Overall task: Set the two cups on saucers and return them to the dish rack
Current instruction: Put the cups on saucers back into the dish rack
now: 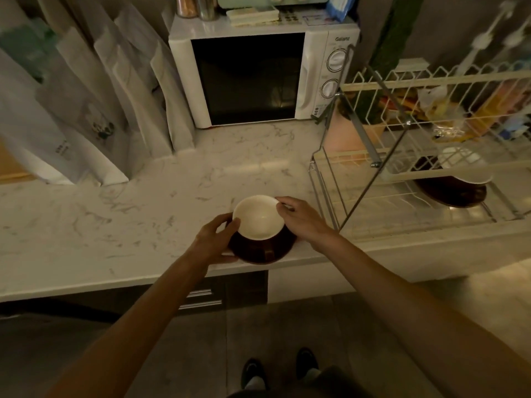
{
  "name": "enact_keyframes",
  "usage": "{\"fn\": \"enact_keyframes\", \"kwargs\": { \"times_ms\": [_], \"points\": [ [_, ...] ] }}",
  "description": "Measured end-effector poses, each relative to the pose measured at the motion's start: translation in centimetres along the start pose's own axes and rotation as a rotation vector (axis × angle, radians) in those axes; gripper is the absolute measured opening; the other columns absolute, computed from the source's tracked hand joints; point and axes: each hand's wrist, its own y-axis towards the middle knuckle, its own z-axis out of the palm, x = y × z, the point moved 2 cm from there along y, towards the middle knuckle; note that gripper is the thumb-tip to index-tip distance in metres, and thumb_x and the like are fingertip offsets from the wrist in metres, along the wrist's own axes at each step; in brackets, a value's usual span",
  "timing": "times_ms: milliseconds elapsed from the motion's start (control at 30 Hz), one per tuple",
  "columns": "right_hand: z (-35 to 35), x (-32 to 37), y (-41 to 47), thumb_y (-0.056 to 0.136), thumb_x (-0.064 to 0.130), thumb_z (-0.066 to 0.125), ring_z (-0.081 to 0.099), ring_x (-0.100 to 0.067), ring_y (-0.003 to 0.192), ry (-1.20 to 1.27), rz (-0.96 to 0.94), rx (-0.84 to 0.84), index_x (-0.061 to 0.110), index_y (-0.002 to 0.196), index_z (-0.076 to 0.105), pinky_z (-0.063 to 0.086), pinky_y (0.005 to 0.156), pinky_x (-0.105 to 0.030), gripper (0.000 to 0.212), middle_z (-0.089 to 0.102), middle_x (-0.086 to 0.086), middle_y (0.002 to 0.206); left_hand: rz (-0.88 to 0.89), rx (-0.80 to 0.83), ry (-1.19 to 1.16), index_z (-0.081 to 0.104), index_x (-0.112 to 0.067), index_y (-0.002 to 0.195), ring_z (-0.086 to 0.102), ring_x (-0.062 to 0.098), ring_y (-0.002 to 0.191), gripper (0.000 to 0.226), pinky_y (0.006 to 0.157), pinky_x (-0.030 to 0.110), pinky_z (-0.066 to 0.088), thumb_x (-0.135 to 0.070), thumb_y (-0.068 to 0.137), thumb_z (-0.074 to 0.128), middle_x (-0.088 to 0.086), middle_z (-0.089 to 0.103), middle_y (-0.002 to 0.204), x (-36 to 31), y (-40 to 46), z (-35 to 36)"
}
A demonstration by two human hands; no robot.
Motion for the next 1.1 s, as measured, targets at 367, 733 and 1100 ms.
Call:
{"fn": "enact_keyframes", "kwargs": {
  "times_ms": [367,733,1100],
  "points": [
    [-1.1,-1.2,-7.4,0.102,0.030,0.043,0.055,-0.017,0.118,0.070,0.024,-0.049,0.023,0.137,0.055,0.050,0.087,-0.034,0.038,0.059,-0.001,0.132,0.032,0.086,0.103,0.046,-0.031,0.135,0.064,0.026,0.094,0.045,0.073,0.038,0.060,-0.041,0.092,0.054,0.011,0.055,0.125,0.6,-5.9,1.4],
    [-7.5,-7.0,-14.9,0.101,0.034,0.046,0.050,-0.021,0.108,0.164,0.191,-0.119,0.034,0.131,0.055,0.055,0.065,-0.034,0.031,0.051,0.003,0.118,0.026,0.314,0.168,0.045,-0.036,0.135,0.064,0.027,0.110,0.049,0.066,0.024,0.060,-0.043,0.088,0.058,0.007,0.053,0.136,0.6,-9.9,9.1],
    [-15.7,-10.5,-16.7,0.100,0.034,0.049,0.052,-0.022,0.111,0.172,0.255,-0.197,0.033,0.129,0.058,0.057,0.071,-0.038,0.031,0.053,0.003,0.126,0.102,0.406,0.138,0.043,-0.035,0.137,0.058,0.021,0.116,0.051,0.075,0.019,0.054,-0.037,0.090,0.060,0.003,0.056,0.129,-2.1,-11.0,17.5]
  ]
}}
